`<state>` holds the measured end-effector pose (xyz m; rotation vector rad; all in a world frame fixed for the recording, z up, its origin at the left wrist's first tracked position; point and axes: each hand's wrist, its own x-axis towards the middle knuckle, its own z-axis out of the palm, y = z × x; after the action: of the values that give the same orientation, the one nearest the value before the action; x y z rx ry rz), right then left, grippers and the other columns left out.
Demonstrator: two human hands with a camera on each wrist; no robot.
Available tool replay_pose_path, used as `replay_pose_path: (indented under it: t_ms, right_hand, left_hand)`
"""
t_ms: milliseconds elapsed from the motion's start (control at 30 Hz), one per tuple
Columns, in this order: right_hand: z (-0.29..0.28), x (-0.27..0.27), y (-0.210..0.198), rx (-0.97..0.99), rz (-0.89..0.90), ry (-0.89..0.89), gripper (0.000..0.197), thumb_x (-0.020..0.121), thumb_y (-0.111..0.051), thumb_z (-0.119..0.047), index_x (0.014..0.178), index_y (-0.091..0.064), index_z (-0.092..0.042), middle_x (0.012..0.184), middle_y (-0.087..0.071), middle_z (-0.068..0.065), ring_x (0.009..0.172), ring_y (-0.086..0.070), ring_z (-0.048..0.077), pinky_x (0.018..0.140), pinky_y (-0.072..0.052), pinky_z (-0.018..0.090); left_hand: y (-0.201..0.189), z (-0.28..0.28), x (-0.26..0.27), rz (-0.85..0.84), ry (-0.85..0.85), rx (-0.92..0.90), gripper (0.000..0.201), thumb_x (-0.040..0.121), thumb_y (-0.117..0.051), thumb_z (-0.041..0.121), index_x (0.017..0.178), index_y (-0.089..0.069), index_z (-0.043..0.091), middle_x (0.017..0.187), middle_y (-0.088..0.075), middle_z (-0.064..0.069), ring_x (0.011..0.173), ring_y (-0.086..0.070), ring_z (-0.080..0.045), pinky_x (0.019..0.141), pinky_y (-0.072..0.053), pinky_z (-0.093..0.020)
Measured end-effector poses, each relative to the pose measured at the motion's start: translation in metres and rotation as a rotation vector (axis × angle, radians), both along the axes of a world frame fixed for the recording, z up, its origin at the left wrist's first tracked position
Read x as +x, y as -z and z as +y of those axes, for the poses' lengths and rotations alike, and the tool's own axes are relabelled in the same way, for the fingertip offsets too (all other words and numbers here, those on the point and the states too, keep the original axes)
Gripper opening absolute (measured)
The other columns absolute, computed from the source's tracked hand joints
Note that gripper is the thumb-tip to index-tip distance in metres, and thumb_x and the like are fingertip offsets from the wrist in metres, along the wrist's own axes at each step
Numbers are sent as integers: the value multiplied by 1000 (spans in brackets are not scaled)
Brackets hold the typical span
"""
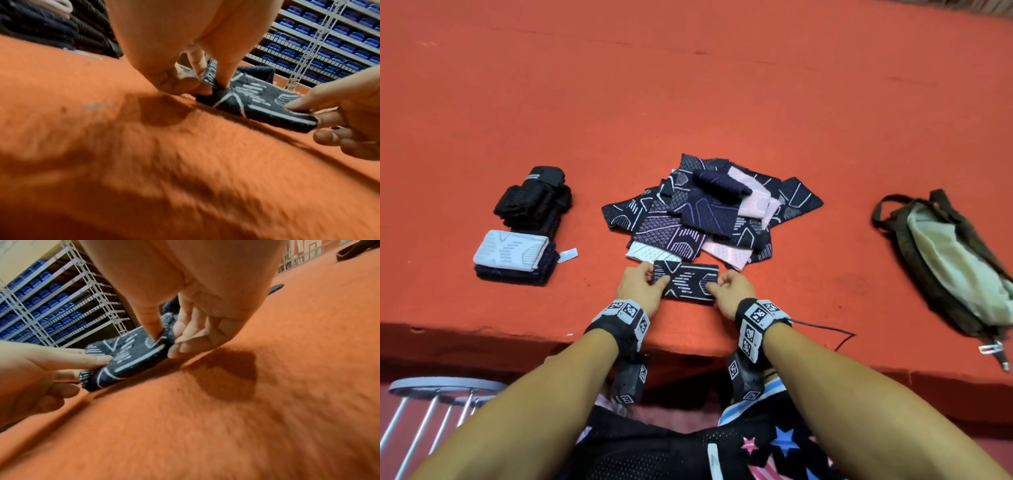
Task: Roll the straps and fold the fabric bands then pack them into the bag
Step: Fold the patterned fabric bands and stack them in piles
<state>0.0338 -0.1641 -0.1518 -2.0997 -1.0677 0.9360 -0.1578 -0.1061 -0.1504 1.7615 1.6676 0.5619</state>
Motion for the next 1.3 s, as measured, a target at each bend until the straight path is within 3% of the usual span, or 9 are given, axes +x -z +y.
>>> replay_pose_path:
  t_ms: [67,167,233,300,467,633,933,1067,1300]
  right_hand:
    - [8,-7,-12,81,34,-7,28,83,-74,-31,78,-47,-24,70,-61,0,72,-68,30,77,-57,50]
    - [25,-29,-42,261,53,-109,32,92,-67,-17,104,-37,-24,60,-55,-4,50,-56,8,59,-51,35]
    - [38,-50,-57,347,30,-231,37,94,-61,-18,112,-32,-34,57,-55,1,47,-54,12,56,-47,32]
    - [53,-80,-66,370,-18,-316,31,93,-58,-23,106,-39,-44,62,-55,-1,56,-59,24,64,-51,39]
    - [92,-173,-79,427,30,-382,25,91,-62,-24,86,-55,-47,67,-55,-13,63,-58,16,71,-51,35]
    - [117,-232,-75,404,37,-447,9,94,-63,-21,99,-65,-28,63,-49,-9,56,-50,3,56,-37,11]
    - [144,-271,-44,315,-8,-442,4,92,-66,-31,95,-64,-30,66,-55,-9,65,-56,11,68,-47,31]
    - [148,-274,-24,258,-59,-494,10,92,-64,-36,99,-61,-30,65,-54,-10,68,-58,12,69,-48,33]
    - [147,-274,-10,233,-53,-487,13,92,-61,-44,100,-59,-34,59,-54,-9,70,-60,16,74,-50,34]
  left_hand:
    - [-12,7,-8,-35,-4,70,24,92,-64,43,104,-60,22,103,-65,-2,90,-60,-25,77,-43,-32]
    - [-40,19,-32,-156,-52,142,19,93,-65,37,103,-54,25,84,-64,3,85,-62,-28,72,-42,-33]
    - [-63,29,-57,-222,-122,178,24,90,-68,34,100,-47,29,73,-61,3,73,-62,-27,67,-44,-36]
    - [-83,40,-88,-185,-142,250,27,91,-66,31,98,-40,30,71,-59,2,66,-58,-25,67,-46,-38]
    - [-107,63,-175,104,-151,354,8,97,-53,37,104,-49,35,87,-68,5,82,-63,-28,74,-52,-41]
    - [-91,77,-235,94,-278,349,10,100,-51,39,104,-58,35,96,-70,3,85,-64,-28,76,-52,-40]
    - [-38,107,-260,-28,-394,224,20,83,-59,57,99,-56,45,102,-67,7,93,-62,-23,81,-51,-38]
    - [-21,108,-258,-107,-396,167,20,86,-71,39,98,-56,38,104,-65,9,89,-62,-20,72,-40,-30]
    - [-2,110,-253,-121,-433,156,20,87,-69,39,102,-56,41,114,-59,1,108,-55,-23,93,-44,-38]
